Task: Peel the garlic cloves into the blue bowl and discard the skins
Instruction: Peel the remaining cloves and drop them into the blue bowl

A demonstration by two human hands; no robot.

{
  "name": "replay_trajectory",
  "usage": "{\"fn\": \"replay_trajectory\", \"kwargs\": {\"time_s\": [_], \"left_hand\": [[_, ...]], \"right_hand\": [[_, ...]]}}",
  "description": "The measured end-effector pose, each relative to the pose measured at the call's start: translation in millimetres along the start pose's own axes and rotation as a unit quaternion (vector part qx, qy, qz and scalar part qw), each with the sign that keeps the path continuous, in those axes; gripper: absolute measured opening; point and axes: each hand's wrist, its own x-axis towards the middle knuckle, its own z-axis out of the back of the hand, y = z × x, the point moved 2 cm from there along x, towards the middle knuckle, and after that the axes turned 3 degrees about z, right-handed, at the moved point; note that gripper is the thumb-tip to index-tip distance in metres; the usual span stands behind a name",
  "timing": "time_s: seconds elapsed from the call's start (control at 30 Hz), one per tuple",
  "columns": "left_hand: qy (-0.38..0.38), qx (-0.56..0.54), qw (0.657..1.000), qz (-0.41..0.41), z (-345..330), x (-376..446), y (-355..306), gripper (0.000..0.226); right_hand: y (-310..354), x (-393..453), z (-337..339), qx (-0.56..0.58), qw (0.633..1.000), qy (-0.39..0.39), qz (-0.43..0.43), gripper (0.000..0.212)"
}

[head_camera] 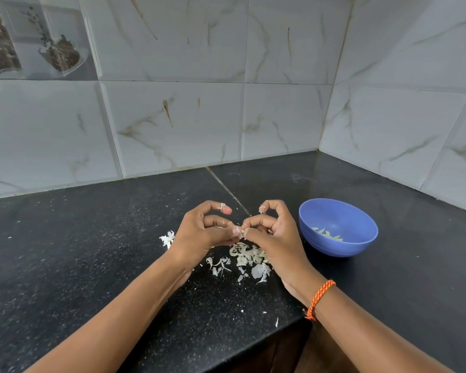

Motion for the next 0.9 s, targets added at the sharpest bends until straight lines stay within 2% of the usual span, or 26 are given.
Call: {"fn": "replay_trajectory", "kwargs": {"time_s": [0.17,0.33,0.5,0.7,0.9], "left_hand": [[-0.05,0.036,0.998,-0.032,-4.8,-5.7,-1.3,0.039],[-0.061,0.036,0.996,-0.046,-11.9,-9.4,-2.5,0.03],[-0.06,0.034,0.997,-0.045,-14.3,-11.6,-4.6,0.03],[-0.063,0.027,0.997,-0.038,-15.4,-13.1,-6.8,0.039],[-0.05,0.004,0.998,-0.037,-13.7,-12.0,-6.3,0.036]], "right_hand": [[3.9,-3.1,-3.2,-0.129,0.985,-0.042,0.103,0.044],[4.5,-6.9,-6.4,-0.16,0.974,-0.065,0.146,0.043],[3.1,-6.7,-6.0,-0.169,0.971,-0.076,0.154,0.044],[4.8,-8.1,-6.7,-0.159,0.971,-0.078,0.157,0.044],[3.2,-5.2,-4.4,-0.114,0.983,-0.073,0.127,0.042]]}}
